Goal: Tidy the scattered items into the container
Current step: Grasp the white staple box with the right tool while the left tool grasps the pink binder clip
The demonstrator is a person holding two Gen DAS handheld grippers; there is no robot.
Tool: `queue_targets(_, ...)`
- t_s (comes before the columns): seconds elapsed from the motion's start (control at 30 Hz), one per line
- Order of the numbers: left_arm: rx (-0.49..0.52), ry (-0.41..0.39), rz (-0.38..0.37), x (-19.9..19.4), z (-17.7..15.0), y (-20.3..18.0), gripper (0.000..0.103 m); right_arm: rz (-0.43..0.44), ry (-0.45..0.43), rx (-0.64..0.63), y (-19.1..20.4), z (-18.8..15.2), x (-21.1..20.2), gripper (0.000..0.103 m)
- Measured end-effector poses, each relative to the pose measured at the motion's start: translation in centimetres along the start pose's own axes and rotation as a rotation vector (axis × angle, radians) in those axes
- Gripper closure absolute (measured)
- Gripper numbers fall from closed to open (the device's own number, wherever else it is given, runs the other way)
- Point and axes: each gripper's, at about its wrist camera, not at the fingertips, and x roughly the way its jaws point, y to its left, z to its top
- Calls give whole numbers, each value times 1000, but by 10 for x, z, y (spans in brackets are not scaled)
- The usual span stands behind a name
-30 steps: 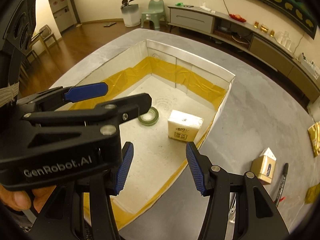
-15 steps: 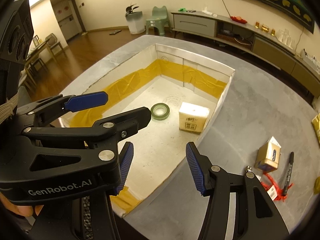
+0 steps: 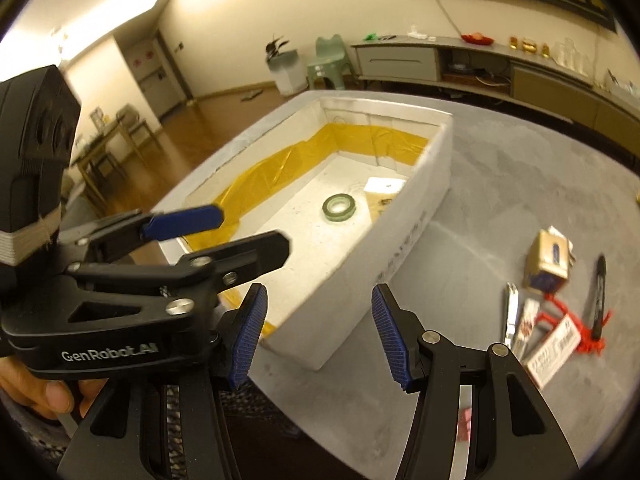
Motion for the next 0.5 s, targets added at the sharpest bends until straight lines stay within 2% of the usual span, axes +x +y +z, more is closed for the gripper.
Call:
queue_targets(0.23,113,-58,-88,-27,-17,-54,30,-30,-27,110,-44,-32,-34,45)
queue_targets(0.37,175,-9,-163,-16,-31,-93,30,-146,-9,200,-89,-59,-43,45)
queue_targets(0.5,229,62,-197,9,-50,-124,30,-227,-14,291,-131,-76,-60,45)
